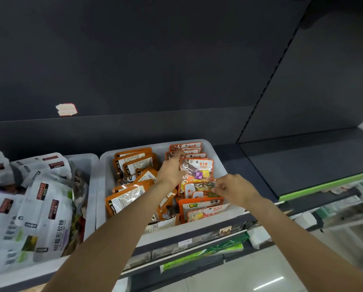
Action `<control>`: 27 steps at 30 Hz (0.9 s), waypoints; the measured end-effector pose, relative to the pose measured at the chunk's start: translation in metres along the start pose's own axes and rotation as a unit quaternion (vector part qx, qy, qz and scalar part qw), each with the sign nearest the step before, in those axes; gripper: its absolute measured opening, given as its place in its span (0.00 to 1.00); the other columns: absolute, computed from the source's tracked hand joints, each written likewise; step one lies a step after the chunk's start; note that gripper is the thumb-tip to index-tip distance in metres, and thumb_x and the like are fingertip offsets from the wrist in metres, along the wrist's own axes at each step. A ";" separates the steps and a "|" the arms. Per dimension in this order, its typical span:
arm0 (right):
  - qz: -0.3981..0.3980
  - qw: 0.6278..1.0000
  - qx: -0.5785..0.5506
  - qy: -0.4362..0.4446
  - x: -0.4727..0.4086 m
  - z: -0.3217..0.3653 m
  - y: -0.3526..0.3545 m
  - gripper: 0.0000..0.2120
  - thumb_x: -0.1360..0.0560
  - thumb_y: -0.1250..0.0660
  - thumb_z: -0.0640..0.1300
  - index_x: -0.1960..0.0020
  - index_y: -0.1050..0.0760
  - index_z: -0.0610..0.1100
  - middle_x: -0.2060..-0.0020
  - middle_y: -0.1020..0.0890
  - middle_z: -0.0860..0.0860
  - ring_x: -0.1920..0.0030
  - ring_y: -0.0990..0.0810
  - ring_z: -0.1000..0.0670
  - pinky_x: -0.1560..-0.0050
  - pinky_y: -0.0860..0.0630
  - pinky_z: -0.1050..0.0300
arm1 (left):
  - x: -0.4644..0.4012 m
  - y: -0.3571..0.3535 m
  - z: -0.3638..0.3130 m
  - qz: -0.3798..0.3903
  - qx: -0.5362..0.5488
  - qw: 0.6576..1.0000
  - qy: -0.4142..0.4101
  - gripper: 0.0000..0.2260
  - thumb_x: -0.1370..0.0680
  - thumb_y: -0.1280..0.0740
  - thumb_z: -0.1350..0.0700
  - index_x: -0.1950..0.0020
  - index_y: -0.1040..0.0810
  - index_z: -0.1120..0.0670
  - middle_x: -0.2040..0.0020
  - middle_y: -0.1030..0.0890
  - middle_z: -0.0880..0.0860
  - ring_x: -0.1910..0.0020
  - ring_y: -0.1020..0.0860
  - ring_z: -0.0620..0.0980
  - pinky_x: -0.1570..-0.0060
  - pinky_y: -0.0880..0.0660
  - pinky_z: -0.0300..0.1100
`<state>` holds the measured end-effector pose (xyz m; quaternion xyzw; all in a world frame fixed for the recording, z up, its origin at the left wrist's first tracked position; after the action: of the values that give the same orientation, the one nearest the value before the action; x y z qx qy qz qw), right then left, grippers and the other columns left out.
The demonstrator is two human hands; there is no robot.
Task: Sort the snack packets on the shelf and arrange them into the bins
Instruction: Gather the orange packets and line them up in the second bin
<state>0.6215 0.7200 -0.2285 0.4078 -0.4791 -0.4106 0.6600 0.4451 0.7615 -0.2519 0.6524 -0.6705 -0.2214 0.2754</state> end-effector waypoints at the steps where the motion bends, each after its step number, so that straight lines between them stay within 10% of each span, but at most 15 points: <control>1: 0.001 1.000 0.003 0.000 0.001 -0.002 0.000 0.14 0.23 0.37 0.52 0.66 0.28 0.51 0.61 0.19 0.51 0.60 0.20 0.51 0.67 0.31 0.62 | 0.001 0.004 0.000 -0.006 -0.017 1.000 -0.011 0.22 0.23 0.33 0.60 0.31 0.33 0.49 0.41 0.21 0.54 0.45 0.20 0.53 0.49 0.20 0.47; 6: -0.020 1.000 -0.004 -0.008 0.006 -0.010 0.002 0.07 0.26 0.32 0.55 0.60 0.24 0.54 0.54 0.20 0.54 0.56 0.21 0.53 0.63 0.30 0.63 | 0.010 -0.010 0.000 0.092 -0.069 0.991 -0.069 0.13 0.22 0.35 0.59 0.38 0.25 0.50 0.38 0.23 0.54 0.39 0.23 0.52 0.44 0.23 0.46; 11: -0.017 1.000 0.008 0.018 0.003 0.000 0.002 0.15 0.25 0.32 0.49 0.38 0.23 0.52 0.38 0.25 0.53 0.42 0.24 0.51 0.42 0.24 0.54 | 0.016 0.002 -0.004 0.021 -0.131 0.984 -0.115 0.15 0.22 0.33 0.54 0.35 0.25 0.51 0.31 0.29 0.51 0.31 0.33 0.50 0.32 0.35 0.45; 16: -0.039 0.999 -0.023 -0.009 0.008 -0.013 -0.004 0.06 0.23 0.34 0.46 0.50 0.19 0.49 0.50 0.17 0.52 0.53 0.20 0.51 0.59 0.26 0.58 | 0.023 -0.013 -0.005 0.047 -0.182 0.975 -0.118 0.10 0.25 0.30 0.53 0.45 0.19 0.52 0.36 0.30 0.50 0.33 0.34 0.49 0.35 0.34 0.41; 27: -0.135 0.990 0.016 -0.028 0.013 -0.010 0.016 0.09 0.20 0.40 0.44 0.48 0.21 0.48 0.52 0.18 0.48 0.54 0.20 0.46 0.62 0.29 0.58 | 0.015 0.012 -0.031 0.002 0.020 0.995 -0.102 0.05 0.19 0.39 0.56 0.46 0.26 0.48 0.45 0.19 0.54 0.50 0.20 0.50 0.54 0.19 0.47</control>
<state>0.6366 0.7142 -0.2122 0.4678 -0.4445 -0.4995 0.5780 0.4568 0.7491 -0.2200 0.6305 -0.7007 -0.2724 0.1933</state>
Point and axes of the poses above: each hand's wrist, its own x-axis away from the middle knuckle, its own y-axis out of the back of the hand, z = x × y, the point moved 7 cm from there along -x, towards the middle knuckle
